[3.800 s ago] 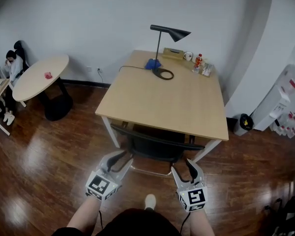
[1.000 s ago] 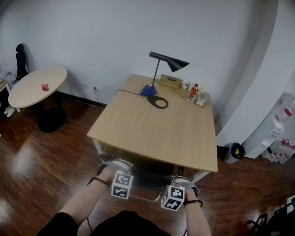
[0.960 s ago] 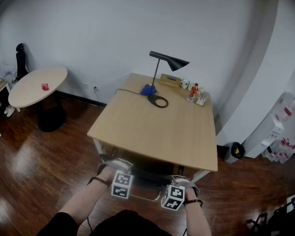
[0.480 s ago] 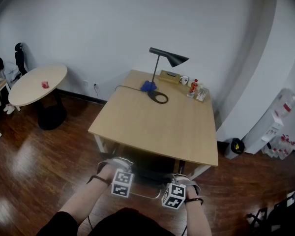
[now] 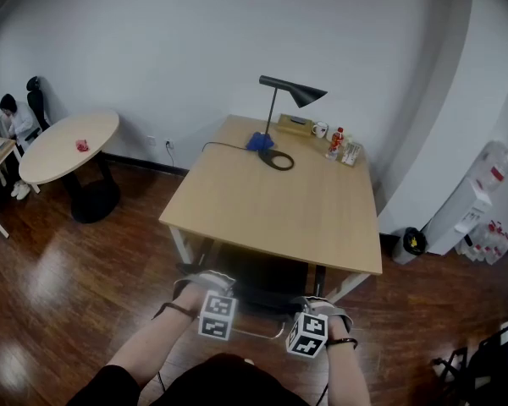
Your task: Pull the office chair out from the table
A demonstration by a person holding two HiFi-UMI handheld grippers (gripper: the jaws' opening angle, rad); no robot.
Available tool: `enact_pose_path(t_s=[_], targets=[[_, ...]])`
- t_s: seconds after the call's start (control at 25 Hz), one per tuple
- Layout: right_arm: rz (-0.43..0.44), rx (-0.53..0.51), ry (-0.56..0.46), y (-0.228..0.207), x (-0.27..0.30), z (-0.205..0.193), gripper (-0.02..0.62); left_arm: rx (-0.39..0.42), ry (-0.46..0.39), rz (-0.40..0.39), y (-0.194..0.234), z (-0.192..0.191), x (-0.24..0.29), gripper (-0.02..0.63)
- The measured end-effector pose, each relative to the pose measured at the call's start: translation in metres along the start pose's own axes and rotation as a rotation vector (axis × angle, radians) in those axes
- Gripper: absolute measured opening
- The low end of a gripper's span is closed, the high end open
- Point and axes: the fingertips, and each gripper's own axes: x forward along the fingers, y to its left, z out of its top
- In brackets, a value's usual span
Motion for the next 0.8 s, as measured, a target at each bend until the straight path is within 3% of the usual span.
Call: enact_pose_path(t_s=[0.8], targets=[[0.033, 0.016, 0.004, 0.038, -0.019, 0.008, 0.081, -0.005, -0.002, -0.042, -0.037, 0.007, -0.022, 0.089]])
